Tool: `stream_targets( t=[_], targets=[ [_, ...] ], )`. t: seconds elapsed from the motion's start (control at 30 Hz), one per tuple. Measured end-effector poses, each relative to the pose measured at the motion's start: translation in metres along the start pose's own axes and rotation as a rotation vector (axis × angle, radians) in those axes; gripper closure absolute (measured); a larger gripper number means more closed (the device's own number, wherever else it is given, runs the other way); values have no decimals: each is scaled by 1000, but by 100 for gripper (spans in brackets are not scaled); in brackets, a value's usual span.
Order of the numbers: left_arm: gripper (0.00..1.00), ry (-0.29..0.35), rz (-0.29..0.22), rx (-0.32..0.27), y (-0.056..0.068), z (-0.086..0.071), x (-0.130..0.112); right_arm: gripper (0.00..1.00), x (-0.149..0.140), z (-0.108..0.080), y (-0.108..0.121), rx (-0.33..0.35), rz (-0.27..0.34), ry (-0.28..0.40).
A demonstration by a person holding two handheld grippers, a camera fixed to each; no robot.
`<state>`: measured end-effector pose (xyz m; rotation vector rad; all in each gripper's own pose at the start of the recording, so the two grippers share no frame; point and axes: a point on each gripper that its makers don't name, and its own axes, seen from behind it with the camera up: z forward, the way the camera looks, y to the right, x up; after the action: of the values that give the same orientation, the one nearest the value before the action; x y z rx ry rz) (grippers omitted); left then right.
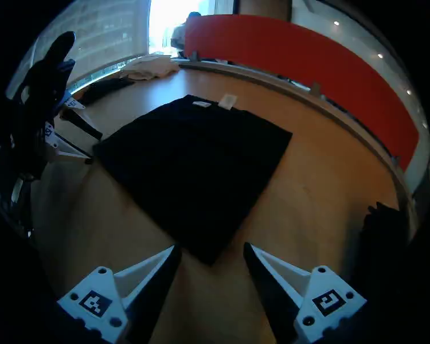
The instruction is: Fold towel
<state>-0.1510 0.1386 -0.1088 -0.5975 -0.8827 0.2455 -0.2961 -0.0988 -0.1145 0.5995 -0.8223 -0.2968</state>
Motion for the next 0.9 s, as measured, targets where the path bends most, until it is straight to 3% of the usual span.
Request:
stream_targets(
  t=[0.1,0.23,0.43,0.5,0.7,0.77,0.9],
  targets=[
    [10,-7,5,3,1,0,-1,23,0,1,-1,8,-2,2],
    [25,-20,10,15,-2,0,-2,29,0,2,0,15,-11,2],
    [35,-36,14,24,-5,0,-3,43,0,3,-5,40,-9,0],
    [43,-38,19,26,-4,0,-3,48,0,3,-6,48,-5,0],
    [47,-43,24,31,-1,0,-3,52,0,2,-8,54,4,4],
    [48,-48,22,28,-1,0,-3,58,0,2,-9,60,6,2],
    [63,-55,28,29,-1,0,-3,70,0,2,-10,62,6,0]
  ],
)
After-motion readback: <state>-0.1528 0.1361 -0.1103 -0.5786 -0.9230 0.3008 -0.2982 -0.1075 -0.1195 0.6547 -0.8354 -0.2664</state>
